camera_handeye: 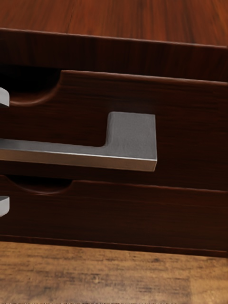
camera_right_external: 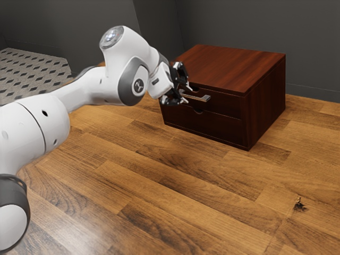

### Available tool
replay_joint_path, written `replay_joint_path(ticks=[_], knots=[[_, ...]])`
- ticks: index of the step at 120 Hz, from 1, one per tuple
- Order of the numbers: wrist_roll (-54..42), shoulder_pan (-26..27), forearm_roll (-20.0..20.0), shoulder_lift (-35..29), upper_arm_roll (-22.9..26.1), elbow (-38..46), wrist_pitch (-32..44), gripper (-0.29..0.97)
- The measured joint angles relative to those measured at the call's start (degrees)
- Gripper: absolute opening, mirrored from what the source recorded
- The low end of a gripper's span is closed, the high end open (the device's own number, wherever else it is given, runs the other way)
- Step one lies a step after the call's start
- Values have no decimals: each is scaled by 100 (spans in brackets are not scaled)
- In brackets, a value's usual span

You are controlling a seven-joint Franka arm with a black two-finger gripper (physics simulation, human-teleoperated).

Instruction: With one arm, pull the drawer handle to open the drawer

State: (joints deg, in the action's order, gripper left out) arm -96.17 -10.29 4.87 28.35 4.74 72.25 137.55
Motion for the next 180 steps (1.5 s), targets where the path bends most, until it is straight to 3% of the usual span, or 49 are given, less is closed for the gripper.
replay_joint_path(ticks=[45,91,180], knots=[[-4,0,67,10,-10,165,27,20],[17,8,103,-234,-10,440,10,13],[108,0,134,-1267,-49,1882,25,-2]])
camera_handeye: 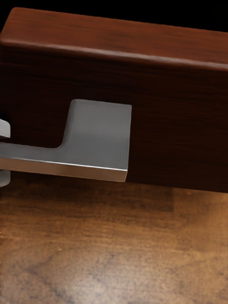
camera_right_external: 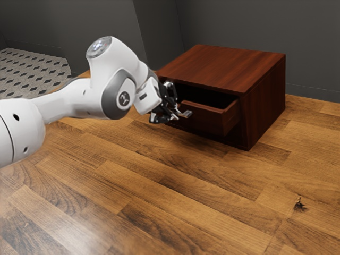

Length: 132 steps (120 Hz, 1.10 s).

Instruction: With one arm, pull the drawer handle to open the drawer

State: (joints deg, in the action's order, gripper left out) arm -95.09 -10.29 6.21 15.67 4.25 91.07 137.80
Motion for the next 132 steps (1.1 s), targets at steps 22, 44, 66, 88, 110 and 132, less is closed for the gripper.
replay_joint_path(ticks=[22,44,66,88,110,132], knots=[[18,6,-23,-333,-68,421,17,-1],[48,-4,-21,-661,-88,868,81,2],[78,-16,-24,-892,-92,1112,106,4],[112,-6,-22,-1244,-95,1491,140,2],[152,-22,-24,-1506,-96,1812,219,3],[195,-10,-24,-1801,-95,2096,272,1]])
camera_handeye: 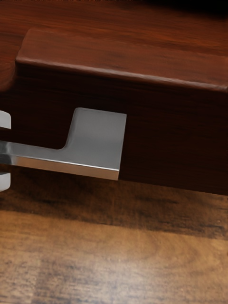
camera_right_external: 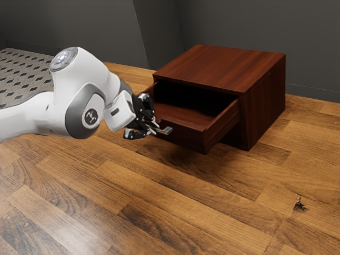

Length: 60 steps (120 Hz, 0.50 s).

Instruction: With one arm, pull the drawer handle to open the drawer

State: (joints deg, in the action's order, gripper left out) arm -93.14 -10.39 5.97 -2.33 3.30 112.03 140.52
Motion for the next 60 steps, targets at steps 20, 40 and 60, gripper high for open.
replay_joint_path(ticks=[20,40,60], knots=[[39,14,0,-270,1,241,44,3],[74,12,-3,-624,-3,405,44,3],[102,16,-8,-1278,-31,-303,-635,27]])
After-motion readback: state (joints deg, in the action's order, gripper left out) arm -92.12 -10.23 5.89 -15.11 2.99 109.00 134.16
